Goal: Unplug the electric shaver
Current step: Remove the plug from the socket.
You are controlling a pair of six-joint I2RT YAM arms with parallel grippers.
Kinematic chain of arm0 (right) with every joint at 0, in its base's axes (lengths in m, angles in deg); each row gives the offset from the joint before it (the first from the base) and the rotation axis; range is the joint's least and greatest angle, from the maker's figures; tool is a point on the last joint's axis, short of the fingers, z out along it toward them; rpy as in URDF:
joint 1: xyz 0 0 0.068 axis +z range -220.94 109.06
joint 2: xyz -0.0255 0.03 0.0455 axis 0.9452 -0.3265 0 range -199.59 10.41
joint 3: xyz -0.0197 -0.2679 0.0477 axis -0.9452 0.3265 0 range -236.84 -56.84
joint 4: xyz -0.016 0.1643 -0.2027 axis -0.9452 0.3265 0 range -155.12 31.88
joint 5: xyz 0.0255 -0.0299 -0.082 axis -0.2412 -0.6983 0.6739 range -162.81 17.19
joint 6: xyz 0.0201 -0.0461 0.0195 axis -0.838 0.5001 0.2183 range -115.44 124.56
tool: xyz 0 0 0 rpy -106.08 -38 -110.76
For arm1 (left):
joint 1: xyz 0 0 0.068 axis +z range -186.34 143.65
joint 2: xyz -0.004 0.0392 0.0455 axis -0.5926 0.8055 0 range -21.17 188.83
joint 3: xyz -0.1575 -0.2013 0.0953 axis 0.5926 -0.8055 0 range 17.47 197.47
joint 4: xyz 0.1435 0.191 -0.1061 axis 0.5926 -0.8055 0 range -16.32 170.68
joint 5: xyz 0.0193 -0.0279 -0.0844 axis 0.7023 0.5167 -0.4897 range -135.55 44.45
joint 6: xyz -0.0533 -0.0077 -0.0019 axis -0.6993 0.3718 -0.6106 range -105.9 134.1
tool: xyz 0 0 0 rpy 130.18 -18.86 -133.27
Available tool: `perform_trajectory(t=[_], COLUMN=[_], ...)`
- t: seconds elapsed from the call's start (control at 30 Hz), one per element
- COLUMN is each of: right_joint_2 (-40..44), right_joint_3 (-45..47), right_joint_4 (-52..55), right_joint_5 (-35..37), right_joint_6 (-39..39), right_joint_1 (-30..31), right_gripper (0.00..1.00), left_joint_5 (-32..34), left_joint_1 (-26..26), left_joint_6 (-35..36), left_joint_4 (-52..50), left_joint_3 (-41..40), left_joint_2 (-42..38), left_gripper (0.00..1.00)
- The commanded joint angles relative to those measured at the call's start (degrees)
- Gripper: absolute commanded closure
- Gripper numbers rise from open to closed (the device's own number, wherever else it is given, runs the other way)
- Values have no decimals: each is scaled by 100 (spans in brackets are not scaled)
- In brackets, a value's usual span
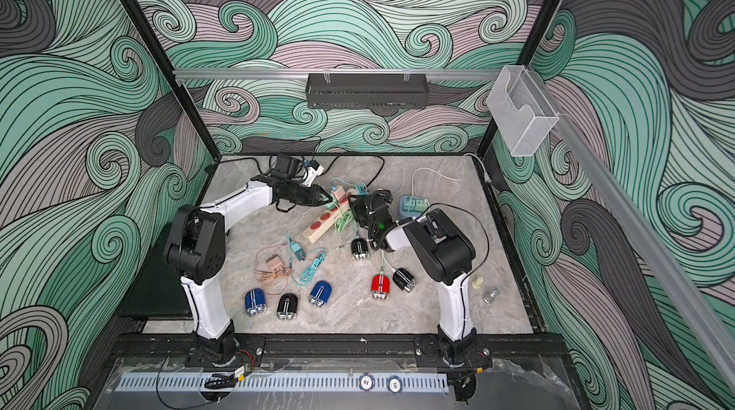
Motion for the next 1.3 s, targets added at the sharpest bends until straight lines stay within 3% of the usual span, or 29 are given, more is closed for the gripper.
perform_trajectory(t=[0.0,0.1,0.27,0.47,0.57,0.77,0.9,1.0,1.17,1.27], right_joint_2=[52,148,300,342,322,314,344,388,391,378], right_joint_3=[124,149,75,138,236,342,328,343,335,312], right_joint_4=[-78,186,840,1027,840,524,574,658,741,756], right_joint_5=[134,169,309,478,516,506,448,455,461,446], right_joint_6=[-41,125,392,507,446,401,401,409,409,428], right_joint_1=[24,28,25,29,31,29,26,29,31,30], right_gripper=[79,81,84,86,87,88,88,88,88,88], left_joint_5=[-329,-297,470,1010,890,-320,-136,533,2358,2826], left_joint_1=[57,89,-86,-108,-87,147,243,199,-292,-432], left_joint_6=[-144,-92,493,540,313,-257,-160,300,1238,1258], left_joint_4=[251,228,2,147,105,126,-63,-350,-625,-439], left_joint_3=[189,185,65,-162,-98,166,209,218,43,-151], left_joint_2=[-391,-447,-794,-1180,-1142,-870,-870,-955,-1370,-1561], left_gripper=[96,96,96,97,98,99,100,99,98,98])
